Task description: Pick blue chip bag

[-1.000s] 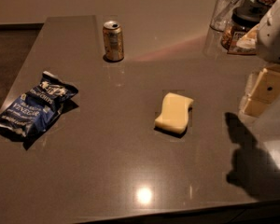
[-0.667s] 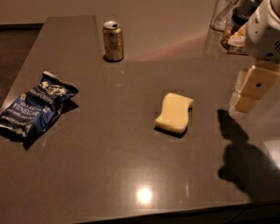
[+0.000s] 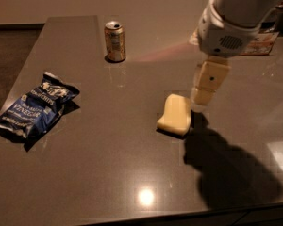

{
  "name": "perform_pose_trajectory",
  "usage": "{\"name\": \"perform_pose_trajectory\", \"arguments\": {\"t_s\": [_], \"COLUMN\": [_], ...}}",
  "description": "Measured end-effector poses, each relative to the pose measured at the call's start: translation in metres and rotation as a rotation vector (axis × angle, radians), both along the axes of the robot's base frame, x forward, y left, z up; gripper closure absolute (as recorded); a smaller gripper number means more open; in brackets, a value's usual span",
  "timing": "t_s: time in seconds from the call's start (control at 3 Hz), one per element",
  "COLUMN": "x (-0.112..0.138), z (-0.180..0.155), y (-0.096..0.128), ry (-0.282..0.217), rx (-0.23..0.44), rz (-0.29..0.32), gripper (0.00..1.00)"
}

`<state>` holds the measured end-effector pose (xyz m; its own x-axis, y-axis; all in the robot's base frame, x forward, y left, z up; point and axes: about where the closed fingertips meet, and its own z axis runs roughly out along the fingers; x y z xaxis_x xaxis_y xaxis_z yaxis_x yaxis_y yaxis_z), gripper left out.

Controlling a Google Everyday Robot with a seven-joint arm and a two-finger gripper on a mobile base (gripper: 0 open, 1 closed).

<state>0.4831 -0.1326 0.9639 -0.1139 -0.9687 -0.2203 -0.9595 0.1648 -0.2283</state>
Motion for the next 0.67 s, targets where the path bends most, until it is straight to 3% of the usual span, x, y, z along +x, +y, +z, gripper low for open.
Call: {"name": "perform_pose_trajectory", "arguments": {"t_s": [0.33,0.67], "x": [0.012,0.023], "z": [-0.008,-0.022], "y": [0.034,0.097], "ry": [0.025,0.032], "rx": [-0.004,0.004], "rz": [0.056,0.128], "gripper": [0.0,0.0]}}
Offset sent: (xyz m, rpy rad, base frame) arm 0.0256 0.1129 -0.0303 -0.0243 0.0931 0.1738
